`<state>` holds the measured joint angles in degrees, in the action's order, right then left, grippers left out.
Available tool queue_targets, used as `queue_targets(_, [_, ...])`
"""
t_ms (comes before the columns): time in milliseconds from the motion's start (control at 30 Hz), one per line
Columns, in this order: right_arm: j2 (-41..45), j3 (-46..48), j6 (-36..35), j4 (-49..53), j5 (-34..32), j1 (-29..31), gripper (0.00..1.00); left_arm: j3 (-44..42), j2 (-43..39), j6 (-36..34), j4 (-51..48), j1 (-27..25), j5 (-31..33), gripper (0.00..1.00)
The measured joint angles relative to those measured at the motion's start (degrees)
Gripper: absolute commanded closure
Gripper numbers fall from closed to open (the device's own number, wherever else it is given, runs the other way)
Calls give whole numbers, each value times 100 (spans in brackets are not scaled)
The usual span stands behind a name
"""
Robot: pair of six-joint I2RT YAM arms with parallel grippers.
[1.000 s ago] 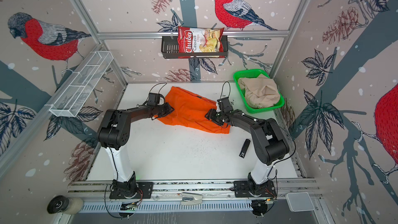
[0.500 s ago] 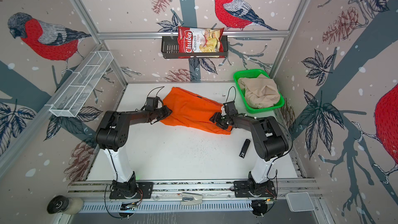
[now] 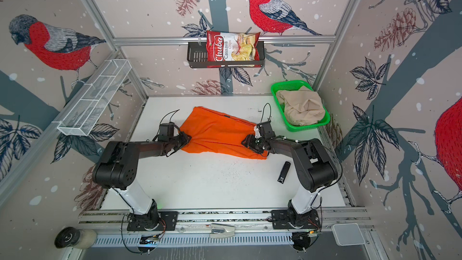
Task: Fold and stack the shorts
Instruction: 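Grasp the folded shorts edges with both grippers and pull them taut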
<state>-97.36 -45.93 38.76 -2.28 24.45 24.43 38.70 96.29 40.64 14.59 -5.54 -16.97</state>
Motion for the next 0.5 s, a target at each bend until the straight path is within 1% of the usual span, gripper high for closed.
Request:
queue_targets(67, [107, 72, 2, 55, -35, 153, 38, -251, -481, 114, -387, 13, 195, 70])
queue_targets(167, [363, 72, 15, 433, -153, 334, 38, -461, -1329, 151, -1161, 24, 538, 69])
queue_targets(267, [713, -210, 13, 754, -227, 385, 38, -433, -1947, 146, -1456, 26, 658, 70])
queue_targets(367, [894, -634, 13, 835, -306, 446, 38, -254, -2120, 149, -1672, -33, 643, 71])
queue_targets(500, [745, -1036, 20, 824, -297, 632, 38, 197, -1888, 149, -1714, -437, 492, 73])
